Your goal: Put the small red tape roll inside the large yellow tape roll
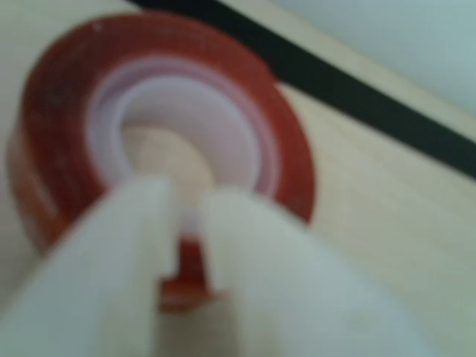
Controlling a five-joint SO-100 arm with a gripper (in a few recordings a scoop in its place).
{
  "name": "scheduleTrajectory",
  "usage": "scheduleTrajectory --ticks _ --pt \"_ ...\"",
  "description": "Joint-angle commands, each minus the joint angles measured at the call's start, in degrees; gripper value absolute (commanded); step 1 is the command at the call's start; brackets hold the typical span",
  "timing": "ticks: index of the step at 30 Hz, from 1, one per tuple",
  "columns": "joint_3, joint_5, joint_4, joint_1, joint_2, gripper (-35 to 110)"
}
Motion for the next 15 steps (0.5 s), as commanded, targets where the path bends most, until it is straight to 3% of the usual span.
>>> scheduleTrajectory --ticks 1,15 --pt "-0.4 -0.2 -1.4 0.4 11.3 0" --pt "-0.5 0.4 10.5 2.7 9.4 0"
